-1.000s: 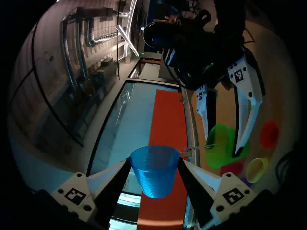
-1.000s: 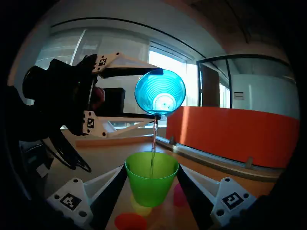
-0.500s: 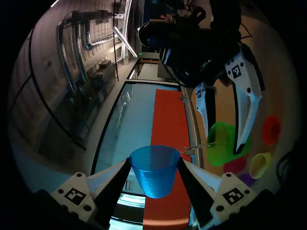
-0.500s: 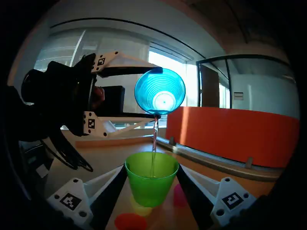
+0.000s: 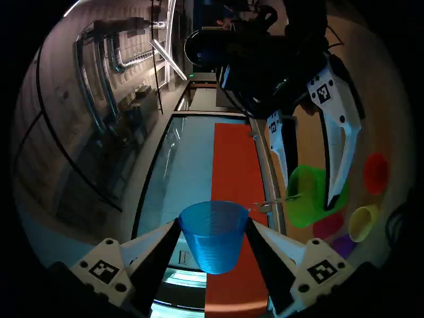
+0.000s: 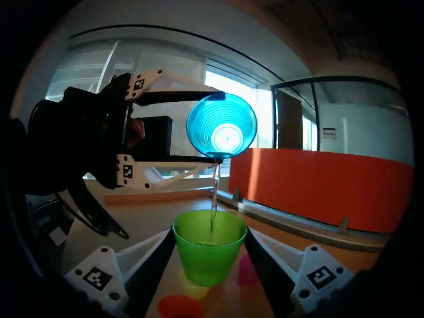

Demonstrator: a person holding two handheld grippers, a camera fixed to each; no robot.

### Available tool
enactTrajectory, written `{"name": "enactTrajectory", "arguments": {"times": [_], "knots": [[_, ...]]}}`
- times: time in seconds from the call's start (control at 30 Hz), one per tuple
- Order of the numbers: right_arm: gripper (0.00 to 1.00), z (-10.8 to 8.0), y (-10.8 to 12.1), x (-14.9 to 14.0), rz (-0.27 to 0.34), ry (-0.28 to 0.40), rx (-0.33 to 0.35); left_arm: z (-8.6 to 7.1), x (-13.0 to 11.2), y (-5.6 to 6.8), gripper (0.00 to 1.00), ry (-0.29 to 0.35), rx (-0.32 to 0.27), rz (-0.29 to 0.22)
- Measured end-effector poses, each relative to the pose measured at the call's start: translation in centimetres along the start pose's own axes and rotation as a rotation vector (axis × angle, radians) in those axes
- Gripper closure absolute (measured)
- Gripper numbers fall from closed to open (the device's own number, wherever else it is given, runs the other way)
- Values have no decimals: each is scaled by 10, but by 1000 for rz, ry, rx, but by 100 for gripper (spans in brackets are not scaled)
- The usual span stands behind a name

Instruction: Pour water

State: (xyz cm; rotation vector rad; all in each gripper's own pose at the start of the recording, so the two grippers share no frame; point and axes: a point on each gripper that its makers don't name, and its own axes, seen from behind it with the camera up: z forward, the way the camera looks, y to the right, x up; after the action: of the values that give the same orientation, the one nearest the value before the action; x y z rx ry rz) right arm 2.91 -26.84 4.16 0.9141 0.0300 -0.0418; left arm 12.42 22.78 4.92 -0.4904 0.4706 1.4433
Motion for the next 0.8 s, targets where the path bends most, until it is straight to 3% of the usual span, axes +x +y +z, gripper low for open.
{"name": "enactTrajectory", "arguments": {"times": [0.8], "knots": [[8, -1, 3, 3, 0, 10, -1, -1, 3, -6, 13, -4, 12, 87]]}}
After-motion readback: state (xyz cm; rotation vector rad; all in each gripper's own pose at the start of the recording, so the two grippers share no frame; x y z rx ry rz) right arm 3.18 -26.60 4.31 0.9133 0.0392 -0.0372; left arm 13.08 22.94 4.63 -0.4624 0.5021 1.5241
